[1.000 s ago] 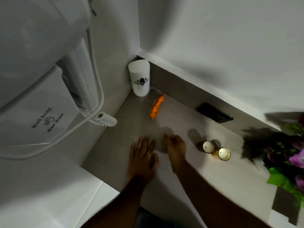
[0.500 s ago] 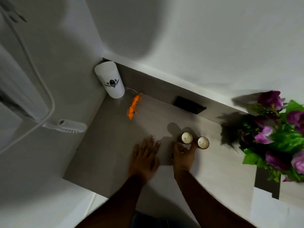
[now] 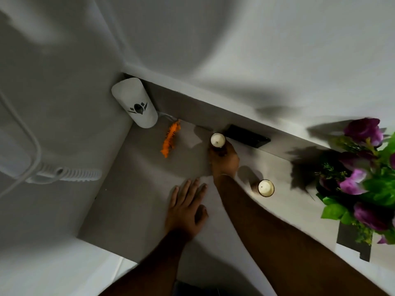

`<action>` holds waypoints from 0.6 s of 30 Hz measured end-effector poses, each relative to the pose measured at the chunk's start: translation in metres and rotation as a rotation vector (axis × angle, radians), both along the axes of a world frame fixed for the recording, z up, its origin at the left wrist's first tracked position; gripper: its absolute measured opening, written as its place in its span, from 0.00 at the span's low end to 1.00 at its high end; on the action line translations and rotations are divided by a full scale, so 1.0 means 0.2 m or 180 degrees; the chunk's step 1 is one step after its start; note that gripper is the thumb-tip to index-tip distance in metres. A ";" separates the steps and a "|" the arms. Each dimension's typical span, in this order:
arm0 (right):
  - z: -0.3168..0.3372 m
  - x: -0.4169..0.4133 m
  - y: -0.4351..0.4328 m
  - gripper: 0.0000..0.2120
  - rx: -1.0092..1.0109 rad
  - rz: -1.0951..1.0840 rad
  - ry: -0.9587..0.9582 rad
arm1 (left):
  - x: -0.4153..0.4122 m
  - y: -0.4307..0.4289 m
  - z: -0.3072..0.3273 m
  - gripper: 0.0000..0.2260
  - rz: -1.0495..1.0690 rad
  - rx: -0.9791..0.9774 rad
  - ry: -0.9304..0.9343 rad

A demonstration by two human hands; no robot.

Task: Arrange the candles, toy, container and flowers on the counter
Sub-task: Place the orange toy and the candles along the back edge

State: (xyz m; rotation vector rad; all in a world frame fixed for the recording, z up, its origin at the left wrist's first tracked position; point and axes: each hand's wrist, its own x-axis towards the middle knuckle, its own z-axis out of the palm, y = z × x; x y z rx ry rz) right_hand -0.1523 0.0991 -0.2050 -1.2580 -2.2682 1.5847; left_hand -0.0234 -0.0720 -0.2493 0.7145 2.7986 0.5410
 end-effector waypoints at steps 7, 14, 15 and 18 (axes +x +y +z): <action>-0.01 -0.08 0.06 0.21 0.0010 0.0077 -0.0148 | -0.01 0.01 0.04 0.30 0.0018 -0.0038 -0.0024; 0.03 0.48 -0.03 0.20 -0.0175 0.0252 -0.0507 | 0.00 0.00 0.06 0.31 0.0059 -0.0093 -0.0117; 0.04 0.63 -0.02 0.13 -0.0148 0.0291 -0.0579 | -0.01 0.01 0.06 0.32 0.0033 -0.0165 -0.0171; 0.09 0.94 0.16 0.12 0.0160 0.0026 -0.0971 | -0.01 0.01 0.06 0.34 0.0052 -0.0182 -0.0248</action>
